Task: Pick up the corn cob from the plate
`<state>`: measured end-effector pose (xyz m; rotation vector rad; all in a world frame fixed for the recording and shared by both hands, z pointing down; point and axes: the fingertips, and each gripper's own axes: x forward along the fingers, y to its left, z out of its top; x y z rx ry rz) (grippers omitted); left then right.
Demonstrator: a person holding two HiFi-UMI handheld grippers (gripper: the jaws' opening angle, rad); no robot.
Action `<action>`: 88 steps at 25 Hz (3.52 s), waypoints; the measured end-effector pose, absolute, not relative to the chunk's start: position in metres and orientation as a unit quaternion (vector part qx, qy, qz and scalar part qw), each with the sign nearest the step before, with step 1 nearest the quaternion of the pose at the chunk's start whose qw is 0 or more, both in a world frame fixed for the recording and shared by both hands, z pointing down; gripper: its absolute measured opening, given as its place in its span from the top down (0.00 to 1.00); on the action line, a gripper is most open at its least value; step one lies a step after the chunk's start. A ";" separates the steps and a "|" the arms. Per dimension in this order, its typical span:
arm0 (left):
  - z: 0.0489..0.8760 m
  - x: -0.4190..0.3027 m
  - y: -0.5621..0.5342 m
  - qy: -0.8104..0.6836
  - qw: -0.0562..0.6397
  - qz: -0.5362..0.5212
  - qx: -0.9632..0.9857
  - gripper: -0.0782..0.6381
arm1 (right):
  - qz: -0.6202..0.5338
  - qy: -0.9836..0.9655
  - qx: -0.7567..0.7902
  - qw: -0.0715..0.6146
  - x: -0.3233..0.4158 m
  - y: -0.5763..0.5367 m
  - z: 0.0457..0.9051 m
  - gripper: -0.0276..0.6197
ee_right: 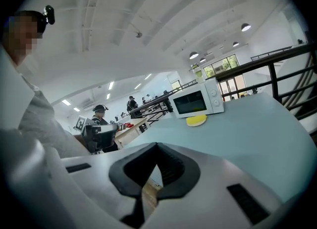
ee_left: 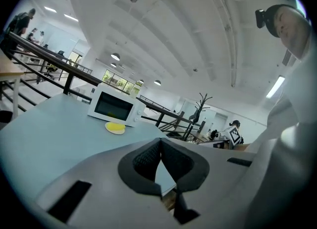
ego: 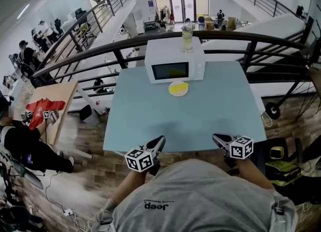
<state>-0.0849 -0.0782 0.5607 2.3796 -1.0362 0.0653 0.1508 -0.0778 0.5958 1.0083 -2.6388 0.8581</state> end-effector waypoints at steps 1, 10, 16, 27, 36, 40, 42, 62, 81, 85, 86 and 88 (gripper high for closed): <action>0.557 -0.094 -0.091 -0.379 0.268 0.024 0.886 0.87 | 0.287 -0.889 0.344 0.096 0.141 -0.088 0.592 0.93; 0.548 -0.158 -0.183 -0.326 0.263 0.036 0.907 0.87 | 0.287 -0.866 0.398 0.092 0.080 -0.158 0.581 0.93; 0.558 -0.184 -0.211 -0.312 0.281 0.036 0.907 0.87 | 0.298 -0.853 0.413 0.114 0.059 -0.176 0.586 0.93; 0.572 -0.157 -0.242 -0.342 0.292 0.046 0.892 0.87 | 0.310 -0.864 0.382 0.111 0.086 -0.229 0.599 0.93; 0.569 -0.085 -0.267 -0.421 0.306 0.043 0.853 0.87 | 0.251 -0.912 0.290 0.145 0.148 -0.295 0.610 0.93; 0.572 -0.061 -0.278 -0.430 0.306 0.056 0.848 0.87 | 0.216 -0.930 0.252 0.158 0.153 -0.327 0.608 0.93; 0.575 -0.060 -0.284 -0.431 0.303 0.063 0.847 0.87 | 0.206 -0.934 0.244 0.158 0.147 -0.343 0.608 0.93; 0.621 -0.096 -0.369 -0.347 0.305 0.093 0.882 0.87 | 0.048 -0.919 0.165 0.354 0.022 -0.426 0.644 0.66; 0.693 -0.095 -0.398 -0.342 0.357 0.110 0.862 0.87 | -0.054 -0.850 0.034 0.523 -0.020 -0.486 0.767 0.56; 0.703 -0.093 -0.401 -0.338 0.367 0.110 0.860 0.87 | -0.072 -0.835 0.012 0.545 -0.019 -0.489 0.788 0.54; 0.705 -0.092 -0.401 -0.337 0.369 0.110 0.859 0.87 | -0.075 -0.833 0.007 0.548 -0.019 -0.490 0.792 0.54; 0.710 -0.090 -0.402 -0.334 0.373 0.111 0.858 0.87 | -0.080 -0.829 0.000 0.553 -0.019 -0.490 0.800 0.54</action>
